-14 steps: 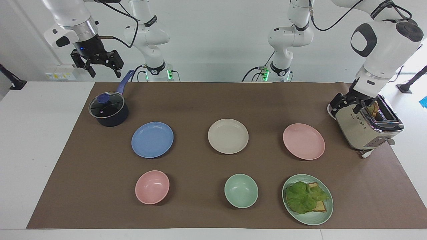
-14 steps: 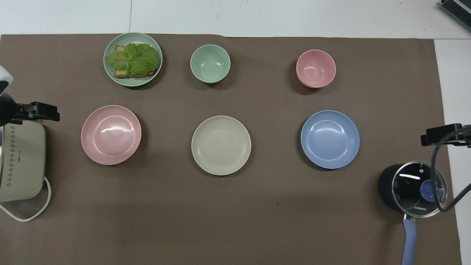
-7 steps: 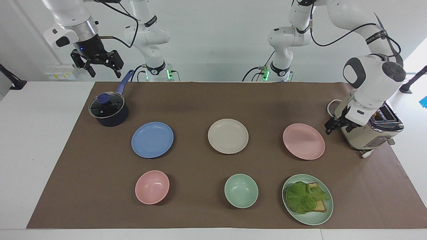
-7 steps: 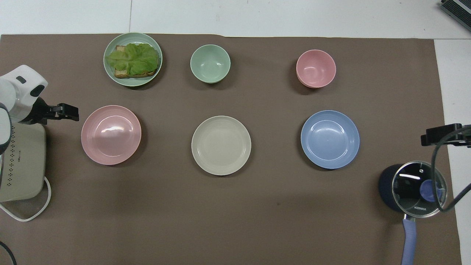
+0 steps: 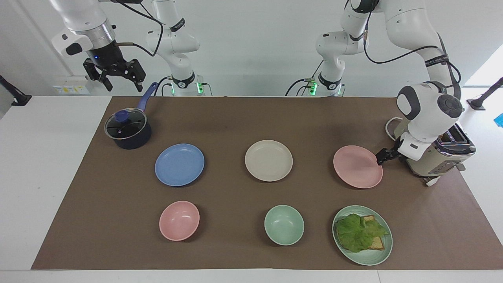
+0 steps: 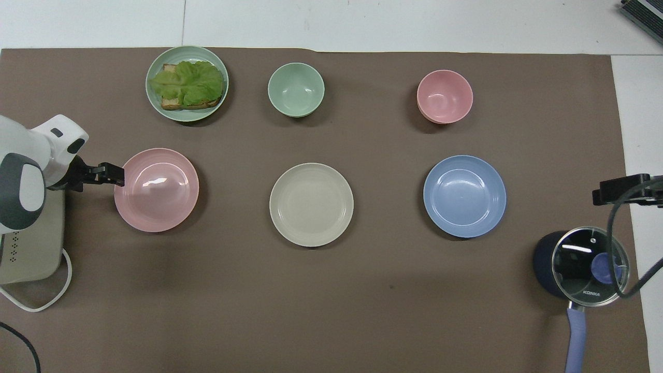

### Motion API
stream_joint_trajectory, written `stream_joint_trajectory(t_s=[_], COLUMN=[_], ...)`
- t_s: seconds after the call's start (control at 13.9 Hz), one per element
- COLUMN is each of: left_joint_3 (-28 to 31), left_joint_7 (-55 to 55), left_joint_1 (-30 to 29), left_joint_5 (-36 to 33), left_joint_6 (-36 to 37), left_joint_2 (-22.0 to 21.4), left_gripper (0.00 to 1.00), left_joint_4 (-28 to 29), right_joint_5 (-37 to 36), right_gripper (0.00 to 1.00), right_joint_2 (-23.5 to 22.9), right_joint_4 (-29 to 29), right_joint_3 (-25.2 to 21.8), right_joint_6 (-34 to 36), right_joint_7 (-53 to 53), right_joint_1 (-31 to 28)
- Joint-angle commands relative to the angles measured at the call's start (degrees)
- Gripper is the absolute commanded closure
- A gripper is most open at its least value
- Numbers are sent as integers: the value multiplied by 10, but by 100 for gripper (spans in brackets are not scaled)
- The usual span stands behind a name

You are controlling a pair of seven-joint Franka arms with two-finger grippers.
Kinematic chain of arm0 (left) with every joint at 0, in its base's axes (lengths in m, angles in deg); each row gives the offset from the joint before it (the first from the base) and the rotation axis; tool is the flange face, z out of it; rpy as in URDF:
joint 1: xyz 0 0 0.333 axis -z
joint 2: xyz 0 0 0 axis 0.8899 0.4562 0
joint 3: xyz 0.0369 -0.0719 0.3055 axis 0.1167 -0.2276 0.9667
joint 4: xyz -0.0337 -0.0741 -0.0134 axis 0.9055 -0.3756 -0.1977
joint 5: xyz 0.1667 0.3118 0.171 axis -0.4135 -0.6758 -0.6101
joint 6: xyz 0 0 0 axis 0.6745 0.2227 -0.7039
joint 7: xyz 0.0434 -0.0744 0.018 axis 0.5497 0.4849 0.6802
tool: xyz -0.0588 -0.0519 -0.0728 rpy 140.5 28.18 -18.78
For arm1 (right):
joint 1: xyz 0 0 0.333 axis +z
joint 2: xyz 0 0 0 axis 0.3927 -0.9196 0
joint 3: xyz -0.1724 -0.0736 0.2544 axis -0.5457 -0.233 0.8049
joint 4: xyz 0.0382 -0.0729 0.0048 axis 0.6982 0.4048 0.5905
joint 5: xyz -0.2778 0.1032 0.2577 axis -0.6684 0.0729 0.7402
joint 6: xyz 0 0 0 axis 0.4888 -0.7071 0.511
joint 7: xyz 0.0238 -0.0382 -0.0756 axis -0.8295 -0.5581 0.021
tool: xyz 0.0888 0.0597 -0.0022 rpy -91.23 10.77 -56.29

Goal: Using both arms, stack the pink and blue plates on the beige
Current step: 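Reach the left gripper to the pink plate rim and grasp it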

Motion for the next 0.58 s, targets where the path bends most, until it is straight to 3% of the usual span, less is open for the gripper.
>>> stream_joint_trajectory(t_s=[0.0,0.43,0.5], left_joint_3=[-3,-3,-3], left_joint_7=[1,0,0], left_joint_1=[-3,-1,-1], left_joint_5=[-6,-6,-6], left_joint_6=[-32,-33,-33], left_joint_2=[-5,11,11], left_gripper=[0,0,11], left_joint_4=[33,33,32], right_joint_5=[8,8,8], right_gripper=[0,0,0], right_joint_2=[9,9,9], right_joint_4=[7,7,7], right_joint_3=[3,3,3], right_joint_6=[-3,-3,-2], right_joint_7=[12,12,12], right_joint_1=[-6,-6,-6])
